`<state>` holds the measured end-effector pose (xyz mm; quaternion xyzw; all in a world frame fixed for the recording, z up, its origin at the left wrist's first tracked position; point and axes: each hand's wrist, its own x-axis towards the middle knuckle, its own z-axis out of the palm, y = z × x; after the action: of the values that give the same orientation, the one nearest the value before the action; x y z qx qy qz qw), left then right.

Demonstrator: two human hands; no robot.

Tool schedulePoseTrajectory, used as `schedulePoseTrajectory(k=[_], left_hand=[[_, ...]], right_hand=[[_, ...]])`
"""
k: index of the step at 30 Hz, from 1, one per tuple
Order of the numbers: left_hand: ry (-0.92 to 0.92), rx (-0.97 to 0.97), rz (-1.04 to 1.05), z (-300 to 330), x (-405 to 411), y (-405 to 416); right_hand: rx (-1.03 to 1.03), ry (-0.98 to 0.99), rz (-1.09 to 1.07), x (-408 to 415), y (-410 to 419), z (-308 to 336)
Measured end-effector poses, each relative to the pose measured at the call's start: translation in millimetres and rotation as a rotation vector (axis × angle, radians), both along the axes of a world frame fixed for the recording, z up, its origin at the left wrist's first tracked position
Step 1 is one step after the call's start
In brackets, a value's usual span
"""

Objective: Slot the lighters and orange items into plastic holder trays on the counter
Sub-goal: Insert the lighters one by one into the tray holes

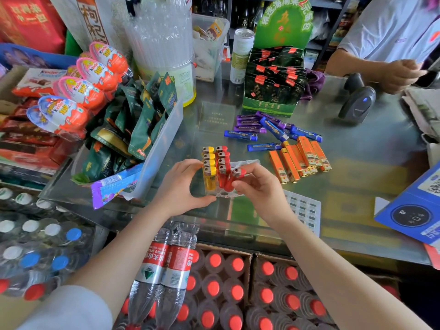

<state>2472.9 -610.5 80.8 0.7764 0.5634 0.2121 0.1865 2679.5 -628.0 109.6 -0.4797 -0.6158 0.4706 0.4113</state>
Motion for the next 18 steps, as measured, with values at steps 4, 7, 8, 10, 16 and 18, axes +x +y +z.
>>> schedulePoseTrajectory(k=[4, 7, 8, 10, 16, 18], left_hand=[[-0.008, 0.007, -0.006, 0.4, -0.1, -0.5], [-0.009, 0.009, -0.010, -0.1, -0.5, -0.8], [-0.008, 0.008, -0.011, -0.1, -0.5, -0.9], [-0.008, 0.004, -0.010, -0.1, 0.0, -0.9], [-0.004, 0.002, -0.010, -0.4, 0.3, -0.3], [0.000, 0.005, -0.008, -1.1, 0.1, -0.3]], right_hand=[[0.083, -0.087, 0.053, -2.0, 4.0, 0.3], [0.180, -0.163, 0.083, -5.4, 2.2, -1.3], [0.219, -0.185, 0.085, -5.6, 1.5, -2.2], [0.260, -0.230, 0.073, -2.9, 1.4, -2.5], [0.268, -0.411, 0.104, -0.2, 2.8, 3.6], [0.304, -0.462, 0.136, -7.7, 4.5, 6.4]])
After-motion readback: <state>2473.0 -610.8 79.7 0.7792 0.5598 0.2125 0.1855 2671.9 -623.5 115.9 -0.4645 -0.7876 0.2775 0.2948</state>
